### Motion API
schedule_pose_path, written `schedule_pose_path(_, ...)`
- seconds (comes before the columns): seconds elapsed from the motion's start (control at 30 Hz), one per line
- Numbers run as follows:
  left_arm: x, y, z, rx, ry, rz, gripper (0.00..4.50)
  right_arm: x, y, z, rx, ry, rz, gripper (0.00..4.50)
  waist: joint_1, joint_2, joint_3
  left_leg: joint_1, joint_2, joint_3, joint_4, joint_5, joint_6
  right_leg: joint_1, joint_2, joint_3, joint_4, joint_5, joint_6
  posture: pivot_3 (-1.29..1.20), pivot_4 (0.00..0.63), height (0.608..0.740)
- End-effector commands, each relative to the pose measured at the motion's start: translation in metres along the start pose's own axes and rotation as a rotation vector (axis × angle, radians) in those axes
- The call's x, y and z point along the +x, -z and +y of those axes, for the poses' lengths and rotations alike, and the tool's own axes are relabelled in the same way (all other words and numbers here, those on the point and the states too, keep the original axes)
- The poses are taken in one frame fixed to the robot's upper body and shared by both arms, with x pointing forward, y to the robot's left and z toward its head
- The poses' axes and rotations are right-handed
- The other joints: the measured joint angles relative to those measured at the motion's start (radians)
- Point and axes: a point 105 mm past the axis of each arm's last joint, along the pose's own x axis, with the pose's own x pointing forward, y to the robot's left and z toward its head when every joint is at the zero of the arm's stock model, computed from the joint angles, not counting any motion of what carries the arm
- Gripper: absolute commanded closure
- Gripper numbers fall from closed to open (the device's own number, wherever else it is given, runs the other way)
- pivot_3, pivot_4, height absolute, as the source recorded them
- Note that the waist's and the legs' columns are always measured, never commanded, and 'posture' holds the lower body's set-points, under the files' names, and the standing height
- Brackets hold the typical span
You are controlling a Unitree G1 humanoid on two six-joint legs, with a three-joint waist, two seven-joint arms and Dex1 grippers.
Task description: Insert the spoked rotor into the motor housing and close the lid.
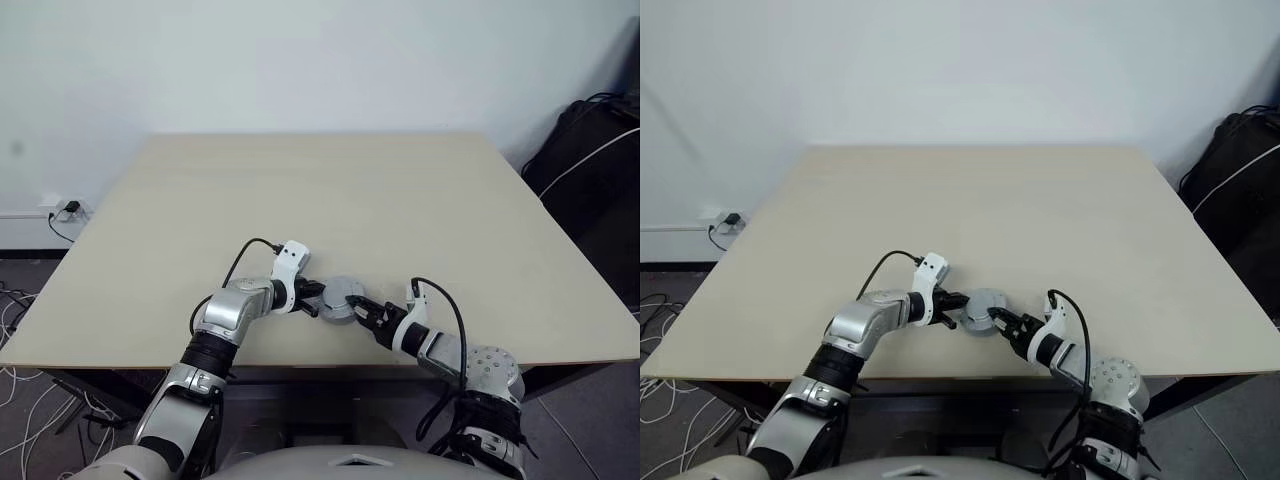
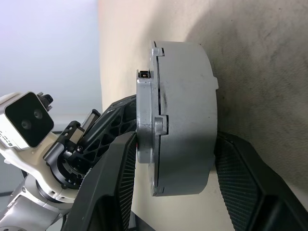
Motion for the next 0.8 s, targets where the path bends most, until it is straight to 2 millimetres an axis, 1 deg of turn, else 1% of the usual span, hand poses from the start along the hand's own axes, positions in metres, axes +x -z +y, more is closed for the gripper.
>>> schedule_pose_path(0.03, 0.003, -0.008, -0.014, 0.007, 0.038, -0.05, 4.5, 0.003, 0.005, 0.003, -0.025, 0.009, 0.022, 2.37, -0.001, 0.0, 0.0, 0.0, 0.0, 0.0, 0.0, 0.0, 0.0, 0.0, 0.0, 0.0, 0.0, 0.0, 0.0, 0.0, 0.0, 0.74)
schedule_pose_path(0.2, -0.011, -0.036, 0.0, -0.002, -0.111, -0.258, 4.5, 0.001, 0.006, 0.0, -0.01, 0.015, 0.015, 2.37, -0.001, 0.0, 0.0, 0.0, 0.0, 0.0, -0.001, 0.0, 0.0, -0.001, 0.0, 0.001, 0.0, 0.0, 0.0, 0.0, 0.0, 0.74)
schedule_pose_path(0.3, -0.029, -0.054, 0.013, 0.04, -0.293, -0.438, 4.5, 0.0, 0.007, -0.002, 0.0, 0.014, 0.009, 2.37, -0.002, -0.001, 0.001, -0.002, 0.0, 0.001, -0.001, 0.0, 0.0, 0.0, 0.0, 0.001, 0.0, 0.0, 0.0, 0.0, 0.0, 0.74)
schedule_pose_path(0.37, -0.045, -0.058, 0.016, 0.067, -0.386, -0.545, 4.5, -0.001, 0.008, -0.003, 0.014, 0.007, 0.001, 2.37, -0.003, 0.0, 0.0, -0.003, 0.001, 0.001, -0.001, 0.0, 0.0, 0.0, 0.0, 0.002, 0.0, 0.0, 0.0, 0.0, 0.0, 0.74)
schedule_pose_path(0.43, -0.056, -0.055, 0.013, 0.072, -0.379, -0.619, 4.5, -0.001, 0.009, -0.002, 0.032, -0.008, -0.012, 2.37, -0.005, 0.0, 0.0, -0.003, 0.001, 0.002, -0.003, 0.0, 0.0, -0.001, 0.0, 0.003, 0.0, 0.0, -0.001, 0.0, 0.0, 0.74)
schedule_pose_path(0.47, -0.06, -0.052, 0.012, 0.043, -0.361, -0.652, 4.5, -0.001, 0.009, -0.001, 0.038, -0.017, -0.018, 2.37, -0.005, 0.0, 0.0, -0.003, 0.001, 0.002, -0.004, 0.0, 0.0, -0.001, 0.0, 0.003, 0.0, 0.001, -0.001, 0.0, 0.0, 0.74)
schedule_pose_path(0.57, -0.075, -0.04, 0.004, -0.1, -0.223, -0.742, 4.5, -0.001, 0.008, 0.003, 0.061, -0.056, -0.045, 2.37, -0.006, 0.001, 0.001, -0.004, 0.001, 0.002, -0.005, 0.0, 0.0, -0.002, 0.0, 0.003, -0.001, 0.0, -0.001, 0.0, 0.0, 0.74)
schedule_pose_path(0.63, -0.084, -0.033, 0.001, -0.148, -0.175, -0.792, 4.5, -0.002, 0.007, 0.007, 0.075, -0.09, -0.063, 2.37, -0.008, 0.001, 0.002, -0.005, 0.001, 0.002, -0.004, 0.0, 0.0, -0.003, 0.0, 0.002, -0.002, 0.0, -0.001, 0.0, 0.0, 0.74)
schedule_pose_path(0.73, -0.088, -0.011, -0.004, -0.273, -0.112, -0.777, 4.5, -0.004, 0.005, 0.021, 0.092, -0.201, -0.089, 2.38, -0.009, 0.003, 0.004, -0.007, 0.001, 0.002, -0.002, 0.0, 0.001, -0.004, 0.0, 0.001, -0.002, 0.0, 0.0, 0.0, 0.0, 0.74)
schedule_pose_path(0.8, -0.092, -0.001, -0.007, -0.317, -0.087, -0.783, 4.5, -0.005, 0.005, 0.026, 0.098, -0.236, -0.097, 2.38, -0.011, 0.004, 0.004, -0.009, 0.001, 0.002, -0.002, 0.0, 0.001, -0.005, 0.0, 0.001, -0.003, 0.0, 0.0, 0.0, 0.0, 0.74)
